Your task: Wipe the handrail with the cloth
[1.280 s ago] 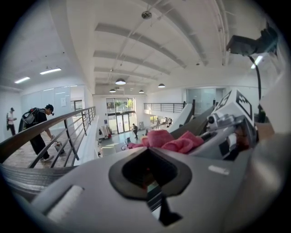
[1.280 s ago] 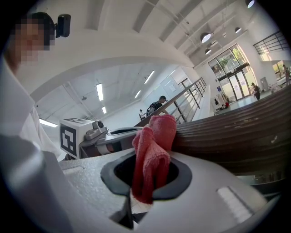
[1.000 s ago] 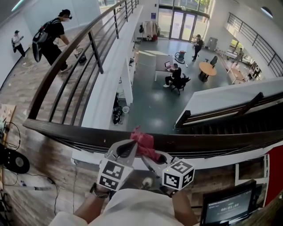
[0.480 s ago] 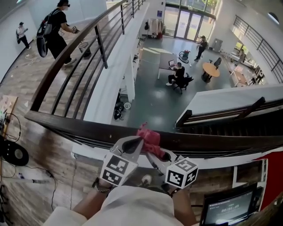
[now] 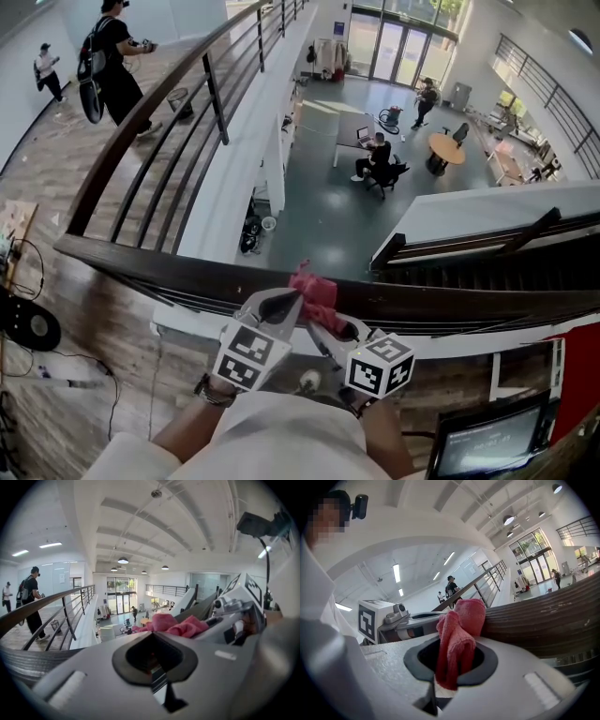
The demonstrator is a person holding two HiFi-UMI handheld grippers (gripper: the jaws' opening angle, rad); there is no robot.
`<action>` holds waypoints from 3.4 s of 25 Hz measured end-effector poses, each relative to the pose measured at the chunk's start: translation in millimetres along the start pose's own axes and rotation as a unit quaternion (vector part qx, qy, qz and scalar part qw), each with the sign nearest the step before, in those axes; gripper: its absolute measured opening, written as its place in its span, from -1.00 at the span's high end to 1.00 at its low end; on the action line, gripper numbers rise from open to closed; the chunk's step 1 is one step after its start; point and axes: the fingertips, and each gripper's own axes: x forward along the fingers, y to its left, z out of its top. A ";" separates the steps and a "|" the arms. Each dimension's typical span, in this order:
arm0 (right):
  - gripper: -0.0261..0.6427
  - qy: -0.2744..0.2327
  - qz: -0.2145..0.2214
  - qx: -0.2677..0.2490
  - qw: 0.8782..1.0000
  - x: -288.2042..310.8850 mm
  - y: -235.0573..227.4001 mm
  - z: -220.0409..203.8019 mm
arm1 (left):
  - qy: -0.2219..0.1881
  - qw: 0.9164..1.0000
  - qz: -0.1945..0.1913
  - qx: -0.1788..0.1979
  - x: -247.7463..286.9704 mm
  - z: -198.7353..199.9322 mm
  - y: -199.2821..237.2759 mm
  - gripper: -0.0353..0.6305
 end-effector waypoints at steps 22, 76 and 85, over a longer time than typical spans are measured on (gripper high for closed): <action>0.74 0.037 0.025 0.022 0.999 40.6 30.9 -2.9 | 0.009 0.999 0.003 -0.031 -29.3 -14.2 38.4 0.88; 0.74 0.076 0.070 -0.013 0.995 115.8 84.4 -8.5 | -0.002 0.996 0.039 -0.074 -84.7 -40.2 113.9 0.88; 0.74 0.075 0.065 -0.022 0.995 114.8 84.4 -9.2 | -0.009 0.996 0.052 -0.077 -86.0 -39.1 114.6 0.88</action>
